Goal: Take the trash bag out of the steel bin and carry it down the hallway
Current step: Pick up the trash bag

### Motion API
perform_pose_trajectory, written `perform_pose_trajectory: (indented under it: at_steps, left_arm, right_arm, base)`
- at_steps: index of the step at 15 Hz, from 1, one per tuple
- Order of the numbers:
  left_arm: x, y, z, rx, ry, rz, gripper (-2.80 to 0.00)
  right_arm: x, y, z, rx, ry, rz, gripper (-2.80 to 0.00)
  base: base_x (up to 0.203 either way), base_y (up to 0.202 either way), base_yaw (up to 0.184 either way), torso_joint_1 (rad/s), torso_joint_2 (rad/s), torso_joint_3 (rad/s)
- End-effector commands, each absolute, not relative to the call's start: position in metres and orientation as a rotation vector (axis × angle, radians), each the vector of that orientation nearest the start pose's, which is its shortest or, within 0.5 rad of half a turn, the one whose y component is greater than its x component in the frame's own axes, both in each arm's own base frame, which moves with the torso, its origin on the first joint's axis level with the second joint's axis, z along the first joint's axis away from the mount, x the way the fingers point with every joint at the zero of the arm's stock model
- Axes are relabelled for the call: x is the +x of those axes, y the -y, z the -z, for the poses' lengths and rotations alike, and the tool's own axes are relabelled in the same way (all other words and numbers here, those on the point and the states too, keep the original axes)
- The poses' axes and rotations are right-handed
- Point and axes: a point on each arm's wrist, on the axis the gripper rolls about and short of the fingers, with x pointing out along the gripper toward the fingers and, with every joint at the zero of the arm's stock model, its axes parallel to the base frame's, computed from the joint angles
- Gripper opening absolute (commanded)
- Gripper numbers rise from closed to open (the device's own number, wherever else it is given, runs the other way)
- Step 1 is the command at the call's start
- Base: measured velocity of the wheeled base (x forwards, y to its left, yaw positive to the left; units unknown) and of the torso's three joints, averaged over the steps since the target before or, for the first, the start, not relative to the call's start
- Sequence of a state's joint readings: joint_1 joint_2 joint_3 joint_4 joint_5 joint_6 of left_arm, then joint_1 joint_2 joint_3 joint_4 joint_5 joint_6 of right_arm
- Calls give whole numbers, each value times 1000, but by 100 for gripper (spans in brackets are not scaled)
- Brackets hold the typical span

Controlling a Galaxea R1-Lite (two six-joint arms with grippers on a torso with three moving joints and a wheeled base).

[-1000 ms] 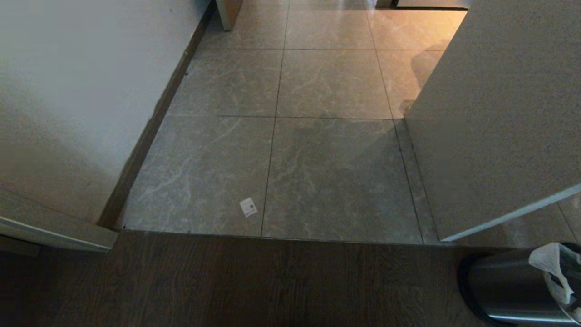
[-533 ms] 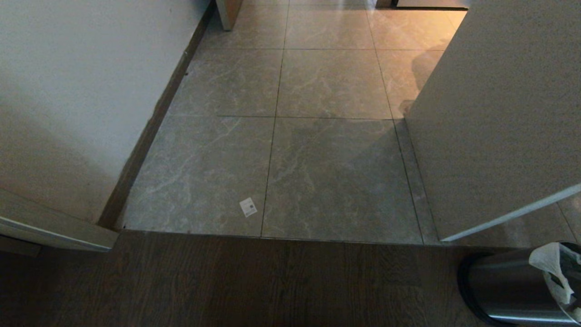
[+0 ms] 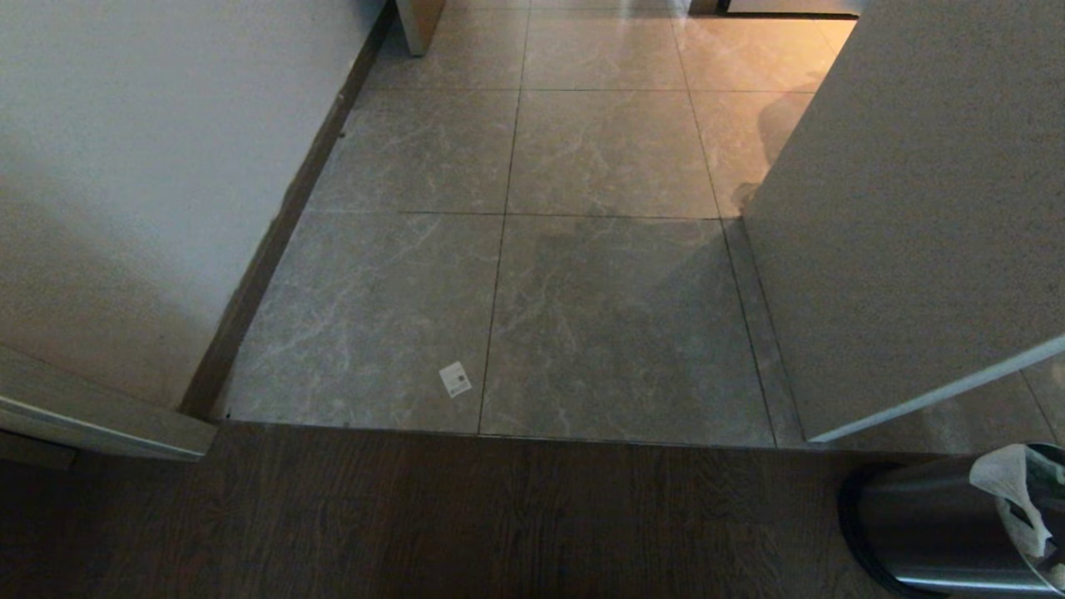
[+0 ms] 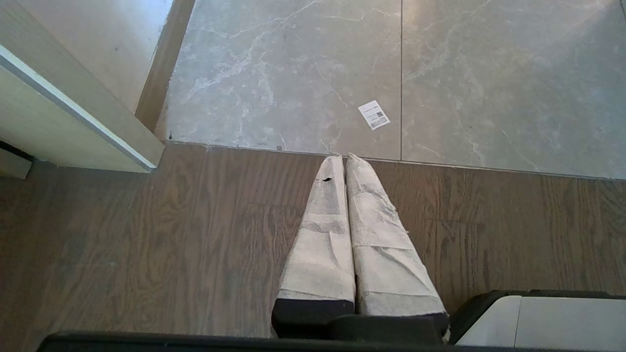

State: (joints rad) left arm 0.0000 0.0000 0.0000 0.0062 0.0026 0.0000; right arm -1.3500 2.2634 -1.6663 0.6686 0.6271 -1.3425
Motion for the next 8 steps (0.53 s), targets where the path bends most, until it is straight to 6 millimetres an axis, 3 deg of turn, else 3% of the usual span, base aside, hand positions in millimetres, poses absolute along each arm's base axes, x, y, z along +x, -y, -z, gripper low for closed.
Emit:
perform_pose_trajectory:
  at_steps: [1,3,6,8]
  left_arm:
    - [-23,0,-75,0,-6,-3,-280]
    - [-23,0,-75,0,-6,-3,-280]
    - [-23,0,-75,0,-6,-3,-280]
    - [-23,0,-75,0,-6,-3,-280]
  right_arm:
    - [126,360,-129,-238,-916,24,-280]
    - [154,329,-130,-237,-914,-37,-280]
    - [197,289,-113,-239,-880,-99,-280]
    - [208,274,-102,-246,-862,-103,-280]
  base:
    - [0,0,0,0,0,0]
    - [0,0,0,0,0,0]
    - [0,0,0,0,0,0]
    - [0,0,0,0,0,0]
